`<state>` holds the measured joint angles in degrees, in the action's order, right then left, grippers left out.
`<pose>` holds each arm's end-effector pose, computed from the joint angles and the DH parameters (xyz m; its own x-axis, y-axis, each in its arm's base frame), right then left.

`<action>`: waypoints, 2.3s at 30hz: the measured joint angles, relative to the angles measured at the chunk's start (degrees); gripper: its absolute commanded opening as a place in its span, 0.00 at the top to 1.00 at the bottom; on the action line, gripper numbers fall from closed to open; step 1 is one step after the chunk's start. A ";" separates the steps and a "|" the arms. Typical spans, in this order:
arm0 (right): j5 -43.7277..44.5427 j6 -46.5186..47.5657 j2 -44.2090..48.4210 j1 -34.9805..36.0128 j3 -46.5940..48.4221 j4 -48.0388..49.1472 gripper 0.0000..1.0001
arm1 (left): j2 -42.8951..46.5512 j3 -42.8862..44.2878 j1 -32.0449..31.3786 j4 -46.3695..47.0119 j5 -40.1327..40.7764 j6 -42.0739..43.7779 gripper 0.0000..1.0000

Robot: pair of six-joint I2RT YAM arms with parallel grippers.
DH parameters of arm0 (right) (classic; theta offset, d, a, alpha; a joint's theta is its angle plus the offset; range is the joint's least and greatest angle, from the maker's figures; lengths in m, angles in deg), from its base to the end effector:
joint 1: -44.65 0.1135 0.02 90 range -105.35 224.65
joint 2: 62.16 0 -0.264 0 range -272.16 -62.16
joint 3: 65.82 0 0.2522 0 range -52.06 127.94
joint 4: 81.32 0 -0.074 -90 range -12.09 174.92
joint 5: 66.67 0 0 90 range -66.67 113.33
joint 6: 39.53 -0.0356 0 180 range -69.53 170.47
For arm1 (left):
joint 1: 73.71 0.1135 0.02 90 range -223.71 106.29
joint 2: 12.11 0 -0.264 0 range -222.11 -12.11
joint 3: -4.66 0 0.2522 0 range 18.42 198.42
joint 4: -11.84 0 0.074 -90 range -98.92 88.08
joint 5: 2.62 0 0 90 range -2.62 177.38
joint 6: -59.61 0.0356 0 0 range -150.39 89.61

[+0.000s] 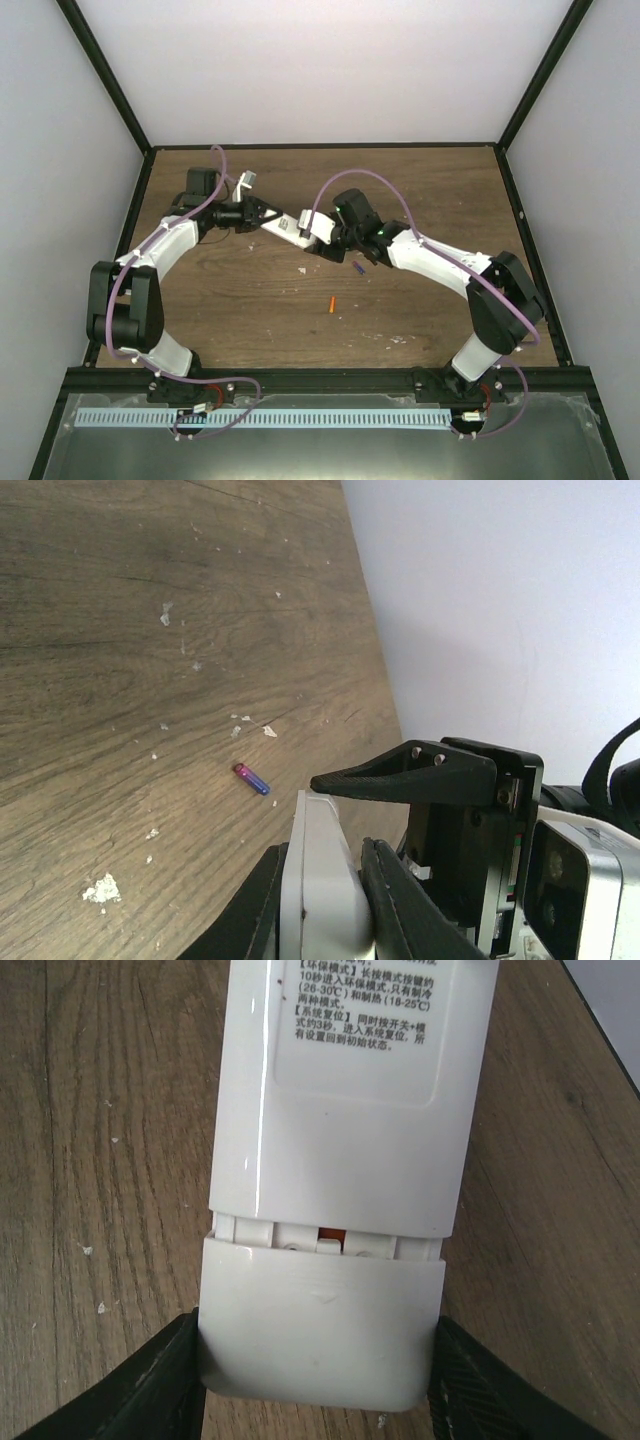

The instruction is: Load the batteries into the remote control

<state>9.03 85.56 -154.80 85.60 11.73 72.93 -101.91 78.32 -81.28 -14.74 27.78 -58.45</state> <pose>0.2644 0.2411 0.2406 0.0421 -0.7010 -0.7119 -0.9191 0.2523 -0.3027 0.3220 -0.0738 0.2450 -0.9203 -0.1178 -0.3731 0.2968 0.4110 -0.8620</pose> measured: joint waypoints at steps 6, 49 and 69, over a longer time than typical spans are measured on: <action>0.07 -0.04 0.00 0.00 -1.11 1.62 0.57 | -0.04 0.02 0.00 -0.24 0.39 -0.02 1.00; 3.72 0.15 -3.10 -8.76 -7.39 -5.44 0.40 | -0.46 0.22 5.75 3.28 2.60 -2.38 1.00; 7.08 -10.60 -6.45 -18.75 1.29 -9.35 0.34 | -0.48 0.09 6.47 4.35 1.40 -2.60 1.00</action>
<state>16.11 74.96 -161.25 66.84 13.02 63.57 -102.39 78.41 -74.81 -10.39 29.18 -61.05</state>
